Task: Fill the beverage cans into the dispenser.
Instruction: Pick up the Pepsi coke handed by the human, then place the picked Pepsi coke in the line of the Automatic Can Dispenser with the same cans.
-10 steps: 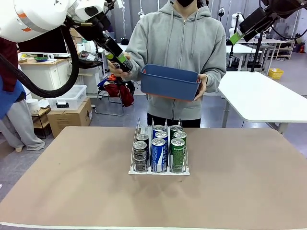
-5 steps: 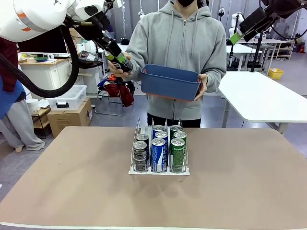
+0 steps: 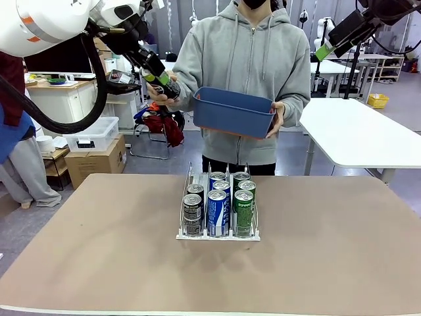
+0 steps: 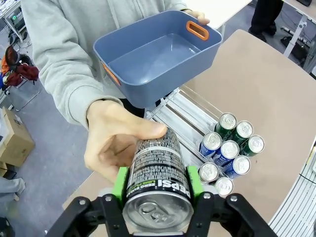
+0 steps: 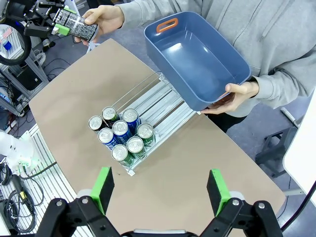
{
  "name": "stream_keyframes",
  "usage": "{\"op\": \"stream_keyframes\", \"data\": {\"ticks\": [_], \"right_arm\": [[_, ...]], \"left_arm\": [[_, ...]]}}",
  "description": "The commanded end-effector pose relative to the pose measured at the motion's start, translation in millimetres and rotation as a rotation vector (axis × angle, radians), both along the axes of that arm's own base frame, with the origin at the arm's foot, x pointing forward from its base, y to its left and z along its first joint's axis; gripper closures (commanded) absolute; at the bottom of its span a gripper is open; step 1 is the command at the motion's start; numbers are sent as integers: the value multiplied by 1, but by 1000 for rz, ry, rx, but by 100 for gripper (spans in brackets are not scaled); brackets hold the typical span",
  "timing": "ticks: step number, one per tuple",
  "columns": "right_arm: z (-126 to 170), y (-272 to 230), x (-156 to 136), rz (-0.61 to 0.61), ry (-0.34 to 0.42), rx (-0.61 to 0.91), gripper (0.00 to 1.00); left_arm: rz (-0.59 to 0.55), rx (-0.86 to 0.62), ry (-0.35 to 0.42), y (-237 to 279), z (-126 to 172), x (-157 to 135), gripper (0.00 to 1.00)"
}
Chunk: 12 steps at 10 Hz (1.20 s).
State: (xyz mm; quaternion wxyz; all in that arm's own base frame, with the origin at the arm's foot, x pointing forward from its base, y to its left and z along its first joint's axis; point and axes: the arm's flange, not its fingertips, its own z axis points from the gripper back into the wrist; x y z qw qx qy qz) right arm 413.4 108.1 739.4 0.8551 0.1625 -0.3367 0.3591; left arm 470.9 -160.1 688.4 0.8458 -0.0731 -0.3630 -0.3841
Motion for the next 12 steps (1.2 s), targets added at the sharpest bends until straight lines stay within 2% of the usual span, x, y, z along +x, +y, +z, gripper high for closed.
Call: {"op": "stream_keyframes", "data": {"ticks": [1,3,12], "right_arm": [[0,-1,0,-2,-1,2,0],[0,-1,0,-2,-1,2,0],[0,-1,0,-2,-1,2,0]], "left_arm": [[2,19,28,3,3,-1,100],[-2,2,5,0,0,0,100],[-2,2,5,0,0,0,100]]}}
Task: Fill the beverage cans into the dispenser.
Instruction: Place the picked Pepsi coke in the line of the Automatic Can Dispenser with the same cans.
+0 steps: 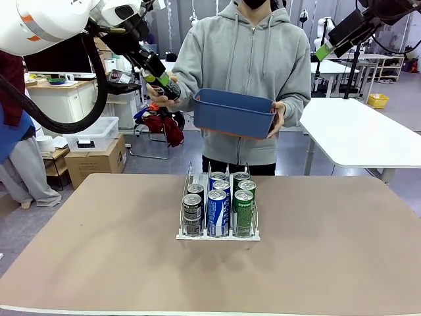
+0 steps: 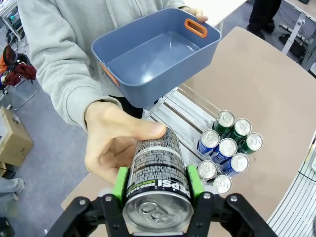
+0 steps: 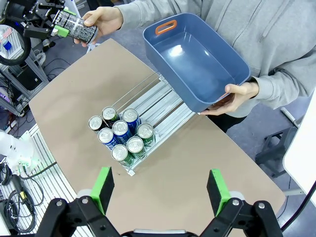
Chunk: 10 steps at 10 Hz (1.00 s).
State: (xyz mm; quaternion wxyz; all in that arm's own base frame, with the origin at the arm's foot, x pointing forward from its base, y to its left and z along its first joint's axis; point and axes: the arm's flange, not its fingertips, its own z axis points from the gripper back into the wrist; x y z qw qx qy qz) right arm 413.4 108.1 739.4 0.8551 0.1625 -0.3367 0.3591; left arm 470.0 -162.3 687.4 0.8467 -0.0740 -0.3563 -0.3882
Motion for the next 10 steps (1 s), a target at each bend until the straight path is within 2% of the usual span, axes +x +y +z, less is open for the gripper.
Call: {"op": "stream_keyframes", "data": {"ticks": [1,3,4,10], "right_arm": [[0,-1,0,-2,-1,2,0],[0,-1,0,-2,-1,2,0],[0,-1,0,-2,-1,2,0],[0,-1,0,-2,-1,2,0]], "left_arm": [[6,-4,-7,2,1,1,100],[6,-4,-7,2,1,1,100],[0,0,1,0,0,0,42],[0,0,1,0,0,0,42]]}}
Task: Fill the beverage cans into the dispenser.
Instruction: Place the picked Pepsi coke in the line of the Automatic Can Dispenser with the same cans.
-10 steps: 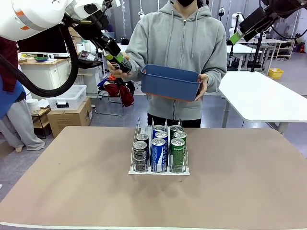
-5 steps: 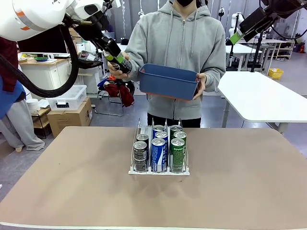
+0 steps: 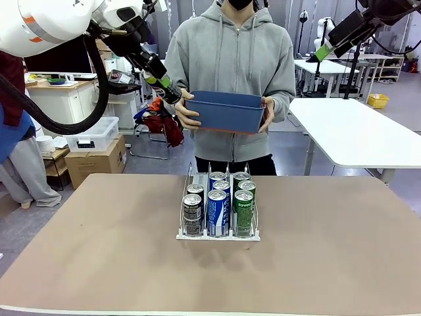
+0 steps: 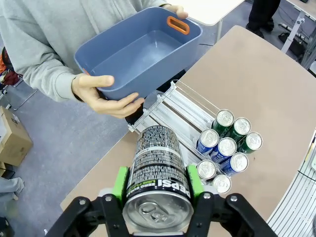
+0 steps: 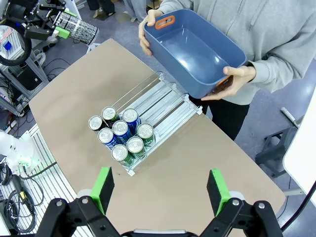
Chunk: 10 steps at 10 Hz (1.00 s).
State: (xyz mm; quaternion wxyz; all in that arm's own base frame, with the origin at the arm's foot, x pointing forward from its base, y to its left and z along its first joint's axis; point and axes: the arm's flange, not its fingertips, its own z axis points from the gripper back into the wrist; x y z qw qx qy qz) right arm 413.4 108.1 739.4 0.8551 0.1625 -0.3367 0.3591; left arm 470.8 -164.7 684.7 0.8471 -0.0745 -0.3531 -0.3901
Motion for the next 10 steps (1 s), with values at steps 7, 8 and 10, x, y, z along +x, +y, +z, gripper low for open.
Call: {"op": "stream_keyframes", "data": {"ticks": [7,8,10], "right_arm": [[0,-1,0,-2,-1,2,0],[0,-1,0,-2,-1,2,0],[0,-1,0,-2,-1,2,0]], "left_arm": [[0,0,0,0,0,0,42],[36,26,43,-1,-7,-12,42],[30,67,97,-8,-32,-46,42]]}}
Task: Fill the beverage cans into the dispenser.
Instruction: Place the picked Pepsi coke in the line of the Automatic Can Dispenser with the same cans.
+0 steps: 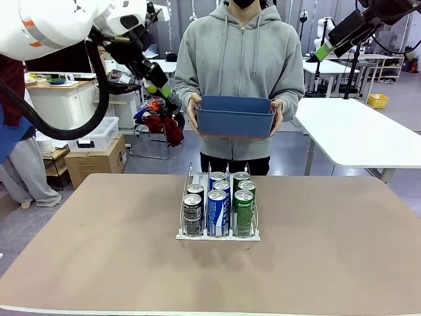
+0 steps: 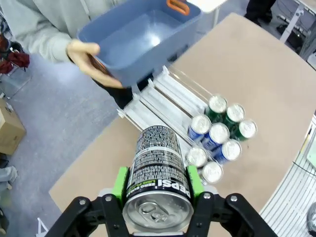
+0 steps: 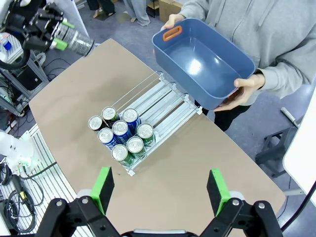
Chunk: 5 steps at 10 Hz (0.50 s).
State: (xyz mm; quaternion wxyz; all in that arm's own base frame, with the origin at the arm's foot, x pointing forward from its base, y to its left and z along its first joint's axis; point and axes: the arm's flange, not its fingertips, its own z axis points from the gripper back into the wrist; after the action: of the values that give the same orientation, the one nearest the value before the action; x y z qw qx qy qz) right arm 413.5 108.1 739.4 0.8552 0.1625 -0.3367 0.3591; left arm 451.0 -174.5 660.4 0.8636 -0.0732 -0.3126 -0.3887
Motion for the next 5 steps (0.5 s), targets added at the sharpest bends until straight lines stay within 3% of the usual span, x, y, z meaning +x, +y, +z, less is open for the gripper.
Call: {"op": "stream_keyframes", "data": {"ticks": [1,4,5], "right_arm": [[0,-1,0,-2,-1,2,0],[0,-1,0,-2,-1,2,0],[0,-1,0,-2,-1,2,0]], "left_arm": [[3,95,20,2,-25,-50,42],[-96,202,-20,-2,-68,-96,42],[-108,173,6,-5,-82,-110,42]]}}
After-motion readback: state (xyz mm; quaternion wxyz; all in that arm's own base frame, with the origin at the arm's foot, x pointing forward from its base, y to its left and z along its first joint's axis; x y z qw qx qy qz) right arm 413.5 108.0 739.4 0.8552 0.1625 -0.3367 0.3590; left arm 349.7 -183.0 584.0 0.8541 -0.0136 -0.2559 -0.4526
